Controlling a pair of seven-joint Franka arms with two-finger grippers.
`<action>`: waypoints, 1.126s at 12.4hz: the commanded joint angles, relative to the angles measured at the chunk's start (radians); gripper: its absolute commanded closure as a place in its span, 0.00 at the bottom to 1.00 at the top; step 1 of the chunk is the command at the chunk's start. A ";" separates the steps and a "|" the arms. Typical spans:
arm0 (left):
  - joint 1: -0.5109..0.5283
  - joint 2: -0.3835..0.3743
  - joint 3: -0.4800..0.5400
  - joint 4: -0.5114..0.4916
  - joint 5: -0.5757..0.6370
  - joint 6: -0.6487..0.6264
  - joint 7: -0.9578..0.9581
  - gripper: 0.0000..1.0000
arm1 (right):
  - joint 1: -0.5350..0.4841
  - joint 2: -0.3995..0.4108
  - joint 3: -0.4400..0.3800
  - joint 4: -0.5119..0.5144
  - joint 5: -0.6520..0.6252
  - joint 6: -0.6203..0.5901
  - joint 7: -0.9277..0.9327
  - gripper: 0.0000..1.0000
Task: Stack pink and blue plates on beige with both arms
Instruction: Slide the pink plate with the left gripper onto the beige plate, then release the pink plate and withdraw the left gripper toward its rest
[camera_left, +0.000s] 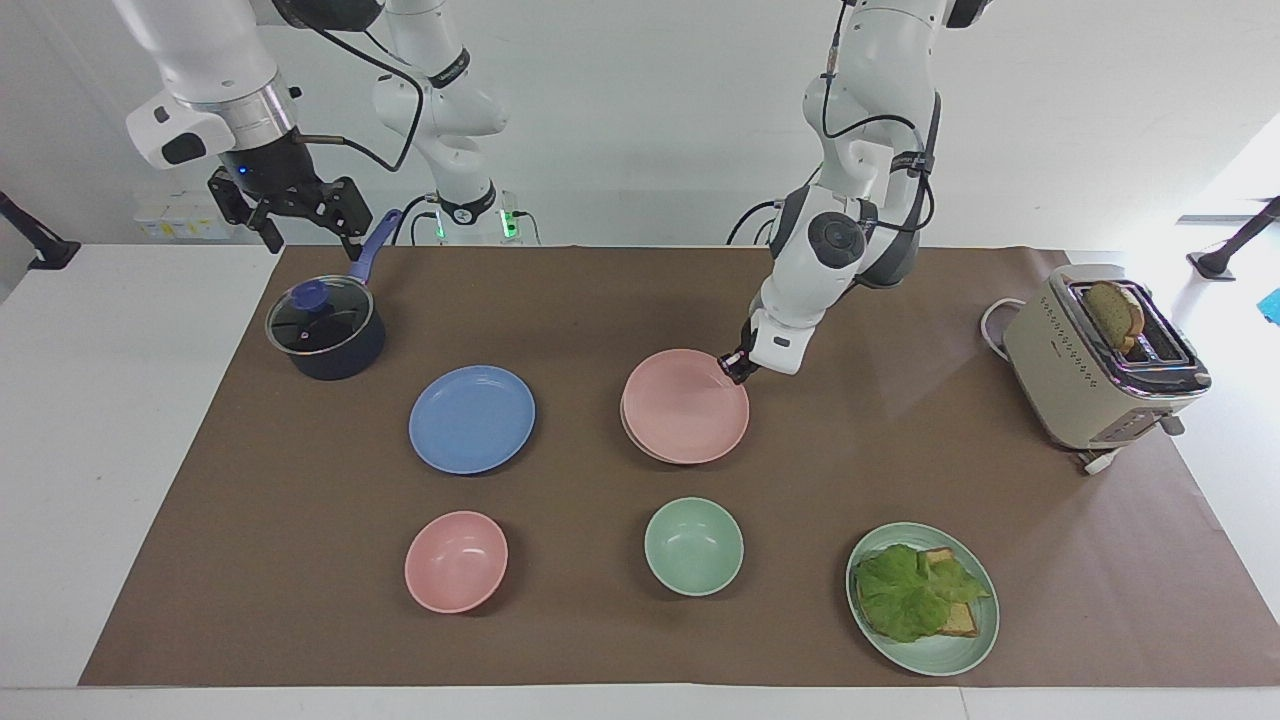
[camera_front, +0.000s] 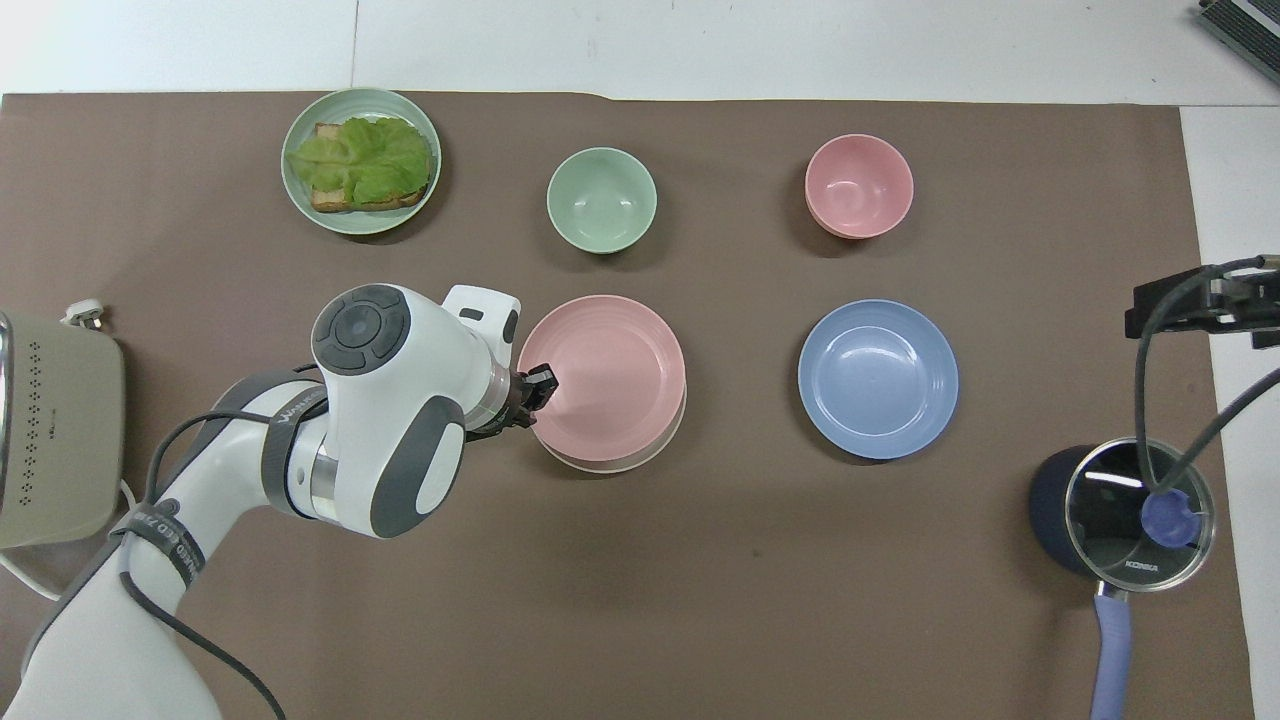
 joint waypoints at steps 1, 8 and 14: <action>-0.018 -0.024 0.014 -0.037 -0.018 0.037 -0.003 1.00 | -0.012 -0.023 0.006 -0.031 -0.004 0.011 0.005 0.00; -0.011 -0.022 0.014 -0.027 -0.016 0.020 0.016 0.00 | -0.015 -0.023 -0.008 -0.035 -0.004 0.020 -0.001 0.00; 0.151 -0.034 0.028 0.207 0.088 -0.297 0.238 0.00 | -0.015 -0.051 -0.010 -0.102 -0.002 0.093 -0.001 0.00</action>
